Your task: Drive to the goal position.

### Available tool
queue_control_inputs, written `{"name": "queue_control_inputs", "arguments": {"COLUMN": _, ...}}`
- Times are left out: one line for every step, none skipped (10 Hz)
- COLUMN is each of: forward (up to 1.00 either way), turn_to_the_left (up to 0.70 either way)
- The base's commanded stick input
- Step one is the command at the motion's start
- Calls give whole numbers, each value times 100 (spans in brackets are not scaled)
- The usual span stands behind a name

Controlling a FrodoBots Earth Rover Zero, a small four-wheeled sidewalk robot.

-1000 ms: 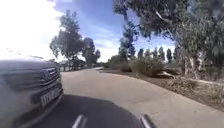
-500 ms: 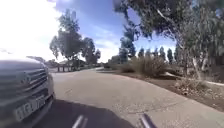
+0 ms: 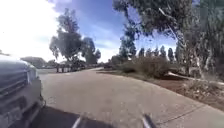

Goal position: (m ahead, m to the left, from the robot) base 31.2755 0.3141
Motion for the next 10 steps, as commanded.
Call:
{"name": "queue_control_inputs", "arguments": {"forward": 70, "turn_to_the_left": 0}}
{"name": "queue_control_inputs", "arguments": {"forward": 70, "turn_to_the_left": 0}}
{"name": "queue_control_inputs", "arguments": {"forward": 70, "turn_to_the_left": 0}}
{"name": "queue_control_inputs", "arguments": {"forward": 70, "turn_to_the_left": 0}}
{"name": "queue_control_inputs", "arguments": {"forward": 70, "turn_to_the_left": 0}}
{"name": "queue_control_inputs", "arguments": {"forward": 70, "turn_to_the_left": 0}}
{"name": "queue_control_inputs", "arguments": {"forward": 70, "turn_to_the_left": 0}}
{"name": "queue_control_inputs", "arguments": {"forward": 70, "turn_to_the_left": 35}}
{"name": "queue_control_inputs", "arguments": {"forward": 70, "turn_to_the_left": 35}}
{"name": "queue_control_inputs", "arguments": {"forward": 70, "turn_to_the_left": 35}}
